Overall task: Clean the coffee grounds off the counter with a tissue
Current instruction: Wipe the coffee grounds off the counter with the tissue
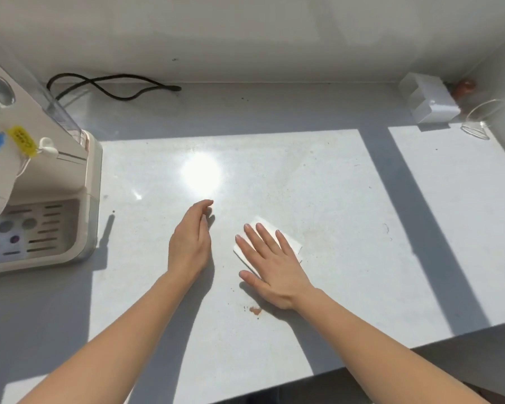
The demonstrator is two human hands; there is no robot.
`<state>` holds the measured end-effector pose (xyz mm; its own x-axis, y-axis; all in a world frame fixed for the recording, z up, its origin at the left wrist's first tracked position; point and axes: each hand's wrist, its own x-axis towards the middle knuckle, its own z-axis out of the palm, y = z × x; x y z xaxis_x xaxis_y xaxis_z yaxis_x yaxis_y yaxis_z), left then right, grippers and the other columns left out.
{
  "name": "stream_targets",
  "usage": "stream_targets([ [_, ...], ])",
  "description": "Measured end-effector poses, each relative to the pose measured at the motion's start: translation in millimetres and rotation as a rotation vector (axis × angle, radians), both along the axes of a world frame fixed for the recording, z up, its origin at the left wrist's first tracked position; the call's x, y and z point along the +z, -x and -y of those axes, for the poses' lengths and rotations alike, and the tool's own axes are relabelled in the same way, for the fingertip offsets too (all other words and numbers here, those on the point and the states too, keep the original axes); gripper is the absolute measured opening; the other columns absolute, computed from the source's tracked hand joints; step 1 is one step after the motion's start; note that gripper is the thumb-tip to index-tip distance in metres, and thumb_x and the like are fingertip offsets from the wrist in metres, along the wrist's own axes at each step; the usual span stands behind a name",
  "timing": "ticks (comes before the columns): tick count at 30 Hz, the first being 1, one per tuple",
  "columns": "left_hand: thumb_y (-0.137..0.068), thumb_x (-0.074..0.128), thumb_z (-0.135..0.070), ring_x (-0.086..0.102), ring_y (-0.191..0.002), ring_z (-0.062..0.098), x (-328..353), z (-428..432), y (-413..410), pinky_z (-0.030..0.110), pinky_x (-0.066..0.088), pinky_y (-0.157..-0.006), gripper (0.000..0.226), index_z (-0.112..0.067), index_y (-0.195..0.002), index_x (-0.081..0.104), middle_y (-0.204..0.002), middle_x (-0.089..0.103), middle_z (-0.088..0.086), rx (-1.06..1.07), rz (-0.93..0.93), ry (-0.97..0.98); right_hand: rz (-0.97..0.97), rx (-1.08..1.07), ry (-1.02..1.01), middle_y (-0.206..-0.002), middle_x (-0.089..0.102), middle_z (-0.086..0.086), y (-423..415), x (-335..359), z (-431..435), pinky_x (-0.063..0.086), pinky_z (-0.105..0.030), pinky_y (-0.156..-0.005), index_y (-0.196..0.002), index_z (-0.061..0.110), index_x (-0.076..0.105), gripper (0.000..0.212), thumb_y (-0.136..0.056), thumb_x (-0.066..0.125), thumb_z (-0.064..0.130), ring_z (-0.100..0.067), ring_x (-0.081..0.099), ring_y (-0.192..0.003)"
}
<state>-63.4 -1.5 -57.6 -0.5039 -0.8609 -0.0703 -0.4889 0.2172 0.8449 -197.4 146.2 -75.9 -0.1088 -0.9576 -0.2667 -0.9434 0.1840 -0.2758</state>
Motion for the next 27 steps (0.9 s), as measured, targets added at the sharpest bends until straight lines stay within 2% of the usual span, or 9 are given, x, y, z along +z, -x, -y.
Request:
stream_targets([
  [2, -0.097, 0.029, -0.021, 0.046, -0.118, -0.010, 11, 2, -36, 0.012, 0.037, -0.097, 0.037, -0.031, -0.125, 0.050, -0.131, 0.050, -0.019, 0.019, -0.038, 0.063, -0.005, -0.096, -0.013, -0.159, -0.018, 0.010, 16, 1, -1, -0.011, -0.044, -0.119, -0.150, 0.038, -0.008, 0.064, -0.093, 0.008, 0.063, -0.010, -0.025, -0.144],
  [3, -0.096, 0.029, -0.022, 0.042, -0.119, -0.012, 12, 1, -62, 0.009, 0.033, -0.097, 0.037, -0.030, -0.126, 0.050, -0.133, 0.049, -0.019, 0.038, -0.027, 0.118, -0.013, -0.146, -0.022, -0.159, -0.019, 0.009, 25, 1, 1, -0.011, -0.044, -0.119, -0.149, 0.039, -0.010, 0.064, -0.093, 0.006, 0.064, -0.010, -0.026, -0.144],
  [5, -0.097, 0.030, -0.018, 0.039, -0.127, -0.002, 4, -5, -115, 0.017, 0.027, -0.105, 0.038, -0.024, -0.129, 0.049, -0.137, 0.047, -0.012, 0.153, 0.032, 0.173, -0.031, -0.247, -0.036, -0.159, -0.018, 0.007, 46, 0, 15, -0.010, -0.044, -0.119, -0.149, 0.038, -0.009, 0.066, -0.091, 0.003, 0.066, -0.012, -0.024, -0.144],
  [9, -0.099, 0.032, -0.008, 0.033, -0.137, 0.019, -21, -30, -169, 0.037, 0.023, -0.115, 0.038, -0.010, -0.133, 0.047, -0.146, 0.041, 0.005, 0.496, 0.235, 0.035, -0.085, -0.490, -0.049, -0.162, -0.009, -0.002, 90, -3, 70, -0.004, -0.049, -0.119, -0.152, 0.029, 0.000, 0.065, -0.095, 0.012, 0.057, -0.021, -0.012, -0.148],
  [12, -0.100, 0.028, -0.021, 0.029, -0.139, 0.016, -27, -31, -167, 0.044, 0.026, -0.115, 0.041, -0.023, -0.140, 0.035, -0.151, 0.034, -0.005, 0.417, 0.247, -0.053, -0.112, -0.559, -0.061, -0.162, -0.007, -0.005, 97, -6, 119, -0.002, -0.052, -0.118, -0.152, 0.026, 0.001, 0.067, -0.094, 0.014, 0.057, -0.025, -0.009, -0.148],
  [16, -0.100, 0.026, -0.027, 0.026, -0.140, 0.014, -29, -30, -170, 0.044, 0.026, -0.115, 0.042, -0.028, -0.142, 0.030, -0.152, 0.030, -0.009, 0.392, 0.276, -0.076, -0.120, -0.327, -0.019, -0.162, -0.006, -0.006, 49, -5, 164, -0.002, -0.051, -0.119, -0.152, 0.025, 0.002, 0.069, -0.093, 0.012, 0.059, -0.026, -0.008, -0.148],
  [22, -0.097, 0.020, -0.042, 0.026, -0.140, 0.013, -27, -31, -169, 0.033, 0.025, -0.111, 0.046, -0.040, -0.143, 0.024, -0.153, 0.028, -0.009, 0.417, 0.224, -0.162, -0.010, 0.317, -0.012, -0.161, -0.012, -0.001, -95, 2, 139, -0.004, -0.051, -0.119, -0.152, 0.032, -0.002, 0.070, -0.091, 0.007, 0.065, -0.020, -0.018, -0.147],
  [24, -0.096, 0.014, -0.046, 0.025, -0.141, 0.010, -25, -32, -170, 0.034, 0.026, -0.113, 0.052, -0.033, -0.145, 0.022, -0.154, 0.027, -0.008, 0.396, 0.179, -0.079, 0.024, 0.520, -0.013, -0.161, -0.010, 0.000, -129, 0, 111, -0.012, -0.047, -0.118, -0.152, 0.032, -0.001, 0.070, -0.092, 0.010, 0.066, -0.018, -0.020, -0.146],
  [27, -0.097, 0.014, -0.043, 0.018, -0.139, -0.005, -25, -28, -171, 0.026, 0.021, -0.113, 0.056, -0.023, -0.148, 0.023, -0.156, 0.024, -0.009, 0.401, 0.064, 0.008, 0.016, 0.779, -0.022, -0.162, -0.006, -0.002, -143, -1, 78, -0.017, -0.044, -0.117, -0.153, 0.029, 0.005, 0.071, -0.093, 0.019, 0.065, -0.019, -0.019, -0.147],
])
